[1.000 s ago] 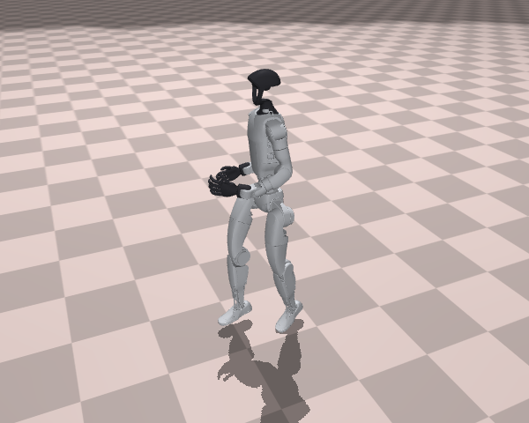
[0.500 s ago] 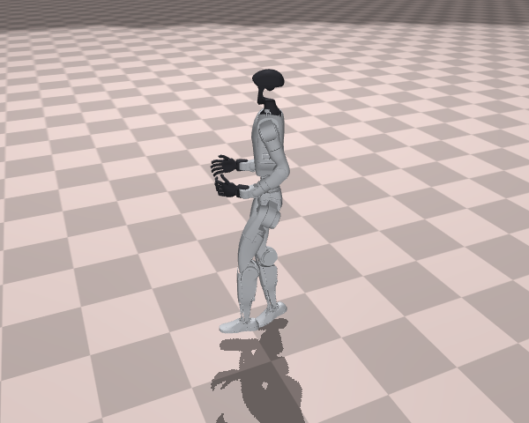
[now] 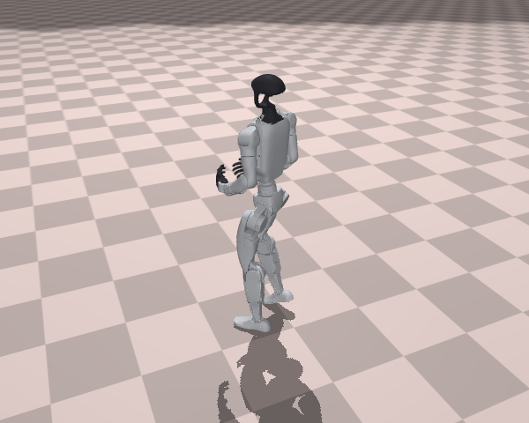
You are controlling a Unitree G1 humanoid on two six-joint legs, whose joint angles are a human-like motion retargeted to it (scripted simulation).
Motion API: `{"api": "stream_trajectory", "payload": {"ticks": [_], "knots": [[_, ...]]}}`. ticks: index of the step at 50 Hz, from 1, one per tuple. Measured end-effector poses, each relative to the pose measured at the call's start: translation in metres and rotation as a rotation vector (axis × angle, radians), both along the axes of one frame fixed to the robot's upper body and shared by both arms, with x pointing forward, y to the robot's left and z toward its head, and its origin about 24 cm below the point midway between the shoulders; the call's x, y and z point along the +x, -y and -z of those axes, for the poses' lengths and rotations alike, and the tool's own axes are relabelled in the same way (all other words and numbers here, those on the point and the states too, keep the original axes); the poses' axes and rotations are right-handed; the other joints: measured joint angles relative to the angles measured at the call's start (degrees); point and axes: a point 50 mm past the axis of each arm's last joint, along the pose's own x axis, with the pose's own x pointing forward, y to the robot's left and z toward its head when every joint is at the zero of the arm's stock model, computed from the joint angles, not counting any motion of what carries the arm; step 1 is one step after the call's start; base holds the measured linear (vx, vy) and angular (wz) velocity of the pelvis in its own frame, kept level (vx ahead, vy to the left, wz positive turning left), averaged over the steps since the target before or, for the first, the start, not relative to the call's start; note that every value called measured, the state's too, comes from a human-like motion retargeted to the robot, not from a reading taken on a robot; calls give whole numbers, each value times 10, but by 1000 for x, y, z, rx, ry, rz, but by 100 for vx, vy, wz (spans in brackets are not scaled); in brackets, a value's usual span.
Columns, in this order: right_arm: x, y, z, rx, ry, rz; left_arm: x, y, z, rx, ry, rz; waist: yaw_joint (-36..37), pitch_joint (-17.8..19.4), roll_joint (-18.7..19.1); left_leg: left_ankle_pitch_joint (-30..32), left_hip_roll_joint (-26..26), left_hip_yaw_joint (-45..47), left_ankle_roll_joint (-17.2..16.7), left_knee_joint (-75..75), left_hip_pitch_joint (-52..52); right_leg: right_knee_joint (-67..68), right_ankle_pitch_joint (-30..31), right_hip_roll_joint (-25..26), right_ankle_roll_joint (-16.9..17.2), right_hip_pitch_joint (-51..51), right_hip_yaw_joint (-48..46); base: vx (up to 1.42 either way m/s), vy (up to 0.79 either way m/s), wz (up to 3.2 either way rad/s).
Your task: Walk run
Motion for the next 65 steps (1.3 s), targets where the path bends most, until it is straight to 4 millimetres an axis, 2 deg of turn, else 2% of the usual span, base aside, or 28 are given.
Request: {"api": "stream_trajectory", "payload": {"ticks": [3,6,8,10,12,13,15,16,18,20,23,25,30,32,35,43,45,48,52,53,55,57,58,59,60,63,64,65], "knots": [[3,3,-4,-54,28,9,7,2,-4,-8,12,48,-21,2,-10,-25,-14,36,0,-15,39,-106,-16,-39,-31,-33,0,43,-19,-87],[6,-2,-3,-65,28,29,13,1,-3,-12,-5,85,-36,9,-17,-46,-20,58,-8,-26,82,-224,9,-83,-75,-49,-57,40,-25,-92],[6,-7,-2,-59,18,37,16,2,-3,-1,-2,96,-39,10,-14,-55,-13,83,-20,-33,110,-303,37,-85,-94,-53,-101,56,-42,-113],[5,-10,-3,-57,23,46,17,5,-5,14,18,103,-22,1,-15,-62,-12,123,-35,-38,132,-362,39,-67,-128,-52,-124,51,-32,-145],[2,-8,-4,-61,35,83,13,14,-4,6,22,124,-32,-1,-13,-56,-10,118,-49,-30,150,-351,65,-68,-158,-41,-162,64,-37,-47],[0,-8,-4,-63,41,103,11,19,-3,-7,16,135,-40,-3,-12,-46,-8,114,-56,-23,156,-341,74,-73,-154,-36,-184,63,-38,16],[-6,-6,-4,-64,46,145,2,30,2,-43,-19,169,-70,-7,3,-9,13,85,-74,-5,162,-335,61,-63,-171,-23,-181,57,-36,50],[-8,-6,-4,-62,49,158,-3,35,6,-64,-44,187,-75,-10,8,24,23,83,-85,10,162,-329,40,-59,-166,-10,-178,59,-42,24],[-11,-3,-4,-50,53,177,-12,45,10,-101,-83,226,-91,-12,15,105,45,76,-105,49,161,-320,8,-57,-159,13,-169,64,-49,6],[-10,-1,-7,-35,73,155,-20,55,10,-122,-89,263,-105,-13,4,197,53,59,-113,114,146,-320,-11,-63,-165,36,-175,52,-41,-8],[0,-1,-23,-55,168,78,-21,59,4,-120,-57,321,-94,-9,-29,286,46,53,-65,270,92,-318,-36,-62,-181,62,-131,48,-51,-98],[5,-3,-32,-94,235,32,-21,61,3,-125,-57,364,-80,-10,-41,277,29,16,-58,360,44,-315,-49,-56,-182,74,-102,43,-45,-124],[20,-9,-48,-175,359,-87,-22,63,4,-130,-74,407,-49,-2,-65,154,-50,-60,-89,412,-52,-315,-58,-38,-176,103,-31,32,-29,-146],[25,-8,-53,-212,391,-117,-22,60,2,-130,-56,393,-38,1,-66,111,-45,-43,-56,376,-80,-315,-61,-28,-174,114,-19,30,-20,-163],[28,-13,-58,-213,438,-135,-25,55,1,-129,-52,369,-20,7,-60,84,-36,-18,-14,278,-104,-315,-67,-6,-171,133,6,45,-25,-167],[27,-18,-57,-267,466,-198,-35,50,9,-142,-113,364,5,31,-29,83,-89,-84,12,22,-142,-315,-93,51,-173,198,64,44,-15,-125],[25,-19,-56,-259,466,-185,-35,51,9,-131,-110,384,7,35,-28,88,-103,-62,9,-20,-154,-311,-102,55,-176,210,73,45,-11,-51],[23,-21,-55,-217,464,-145,-34,50,9,-127,-114,401,0,37,-23,57,-104,53,-9,-53,-153,-307,-114,64,-182,223,55,50,-9,-2],[25,-22,-62,-196,517,-107,-34,48,10,-132,-131,370,10,35,-19,59,-91,166,-1,-33,-129,-298,-123,77,-187,240,40,51,-8,-27],[28,-24,-65,-200,543,-102,-32,45,11,-133,-138,342,13,33,-21,71,-87,175,16,-18,-128,-293,-122,79,-184,239,38,75,-11,-42],[31,-27,-69,-217,581,-117,-33,41,13,-136,-160,274,17,22,-38,78,-100,168,102,0,-125,-284,-119,63,-172,239,33,68,-13,-28],[33,-32,-70,-245,606,-135,-37,35,17,-131,-191,199,11,8,-52,73,-129,128,151,-22,-119,-270,-103,56,-153,237,16,70,-28,-22],[33,-36,-70,-256,616,-148,-39,31,20,-127,-212,163,17,1,-64,59,-145,57,154,-32,-120,-260,-83,55,-143,235,18,70,-27,-48],[33,-39,-69,-267,625,-158,-40,27,22,-125,-234,132,18,0,-69,51,-146,63,151,-34,-112,-242,-57,47,-115,233,12,72,0,-40],[34,-42,-69,-278,632,-166,-40,24,25,-125,-255,104,15,1,-72,45,-138,107,146,-33,-101,-220,-29,34,-77,231,2,66,17,-26],[36,-52,-65,-307,636,-180,-37,12,30,-90,-309,62,37,7,-74,14,-138,63,145,-31,-85,-140,73,35,72,203,11,56,-16,-23],[38,-56,-67,-308,648,-184,-32,5,29,-65,-297,46,40,8,-73,8,-117,61,131,-29,-84,-108,93,55,93,181,-7,43,-83,-9],[41,-62,-69,-308,665,-188,-26,-3,27,-37,-276,28,44,9,-74,4,-87,66,109,-26,-85,-75,110,82,97,155,-37,29,-89,-29]]}}
